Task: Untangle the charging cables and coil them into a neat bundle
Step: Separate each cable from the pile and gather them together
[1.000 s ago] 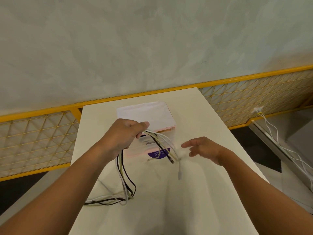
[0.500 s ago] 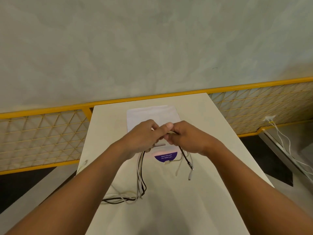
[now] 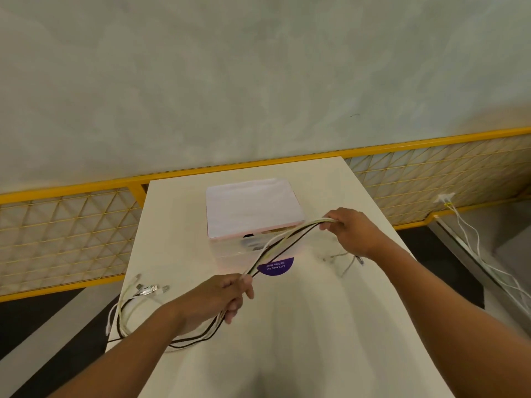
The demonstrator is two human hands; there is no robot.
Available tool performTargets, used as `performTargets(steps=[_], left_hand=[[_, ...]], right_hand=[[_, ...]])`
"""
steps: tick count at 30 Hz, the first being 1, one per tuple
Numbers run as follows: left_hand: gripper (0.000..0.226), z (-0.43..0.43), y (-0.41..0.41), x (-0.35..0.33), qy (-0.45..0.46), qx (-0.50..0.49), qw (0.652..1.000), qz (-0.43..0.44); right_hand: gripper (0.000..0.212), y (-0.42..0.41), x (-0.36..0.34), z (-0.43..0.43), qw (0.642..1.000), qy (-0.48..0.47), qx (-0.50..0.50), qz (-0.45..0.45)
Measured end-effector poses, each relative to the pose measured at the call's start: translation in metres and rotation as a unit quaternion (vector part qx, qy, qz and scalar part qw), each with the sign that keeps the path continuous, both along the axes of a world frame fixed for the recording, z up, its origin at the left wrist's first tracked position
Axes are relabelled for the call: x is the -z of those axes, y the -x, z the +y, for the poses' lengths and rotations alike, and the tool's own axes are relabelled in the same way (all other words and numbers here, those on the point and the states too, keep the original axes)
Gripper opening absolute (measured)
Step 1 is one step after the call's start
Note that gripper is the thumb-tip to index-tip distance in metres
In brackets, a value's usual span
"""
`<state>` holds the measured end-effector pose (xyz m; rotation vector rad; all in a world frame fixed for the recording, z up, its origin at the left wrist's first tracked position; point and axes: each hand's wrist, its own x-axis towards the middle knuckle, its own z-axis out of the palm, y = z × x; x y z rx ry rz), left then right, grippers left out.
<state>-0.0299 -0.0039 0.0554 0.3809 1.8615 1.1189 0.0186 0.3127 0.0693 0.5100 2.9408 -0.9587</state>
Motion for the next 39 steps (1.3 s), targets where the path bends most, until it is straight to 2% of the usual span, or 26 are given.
performTargets(steps=[3,6,8,10,12,14,15,16,18,20,21,23,25,26,27,30,32,36,39], left_hand=[[0.041,0.006,0.0,-0.006,-0.023,-0.023,0.999,0.005],[0.038,0.022,0.001,-0.011,0.007,-0.049,0.992,0.117],[0.038,0.034,0.002,-0.014,0.021,-0.057,0.982,0.18],[0.038,0.044,0.0,-0.017,0.032,-0.058,0.972,0.228],[0.038,0.055,-0.001,-0.02,0.041,-0.062,0.964,0.256],[0.035,0.065,-0.003,-0.022,0.052,-0.069,0.959,0.271],[0.032,0.069,-0.004,-0.023,0.056,-0.071,0.956,0.28],[0.03,0.074,-0.005,-0.024,0.057,-0.069,0.953,0.289],[0.029,0.082,-0.01,-0.026,0.064,-0.041,0.945,0.318],[0.03,0.09,-0.018,-0.028,0.081,0.019,0.924,0.374],[0.03,0.094,-0.022,-0.029,0.089,0.055,0.909,0.403],[0.031,0.101,-0.03,-0.028,0.092,0.11,0.883,0.447],[0.029,0.104,-0.038,-0.026,0.098,0.135,0.88,0.445],[0.029,0.104,-0.041,-0.024,0.097,0.143,0.885,0.433],[0.029,0.102,-0.042,-0.02,0.092,0.148,0.894,0.412],[0.036,0.094,-0.042,-0.004,0.08,0.153,0.932,0.319],[0.04,0.084,-0.039,0.01,0.098,0.162,0.943,0.275],[0.045,0.05,-0.027,0.041,0.16,0.19,0.936,0.249],[0.044,0.018,-0.015,0.058,0.207,0.178,0.93,0.244]], right_hand=[[0.019,-0.002,0.011,0.005,0.997,-0.069,0.033,-0.033],[0.024,-0.004,0.014,0.003,0.987,-0.112,0.063,-0.101],[0.044,-0.007,0.016,0.002,0.981,-0.105,0.08,-0.142],[0.062,-0.009,0.014,0.001,0.98,-0.051,0.132,-0.14],[0.051,-0.01,0.012,0.0,0.974,0.009,0.206,-0.097],[0.025,-0.008,0.003,-0.003,0.958,0.08,0.26,-0.093],[0.021,-0.008,-0.004,-0.007,0.943,0.152,0.271,-0.114],[0.03,-0.008,-0.013,-0.013,0.919,0.246,0.271,-0.145],[0.066,-0.008,-0.027,-0.024,0.859,0.399,0.239,-0.211],[0.087,-0.007,-0.035,-0.034,0.81,0.494,0.211,-0.235],[0.084,-0.004,-0.036,-0.039,0.788,0.534,0.21,-0.222],[0.063,0.004,-0.036,-0.044,0.732,0.618,0.245,-0.152],[0.038,0.013,-0.032,-0.041,0.674,0.661,0.322,-0.072],[0.021,0.018,-0.029,-0.036,0.664,0.655,0.36,-0.037],[0.011,0.02,-0.028,-0.032,0.664,0.639,0.389,-0.008],[0.022,0.025,-0.029,-0.02,0.71,0.562,0.422,0.04],[0.025,0.028,-0.032,-0.012,0.743,0.528,0.41,0.046],[0.031,0.03,-0.027,0.009,0.786,0.512,0.342,0.052],[0.034,0.026,-0.018,0.02,0.791,0.532,0.293,0.075]])
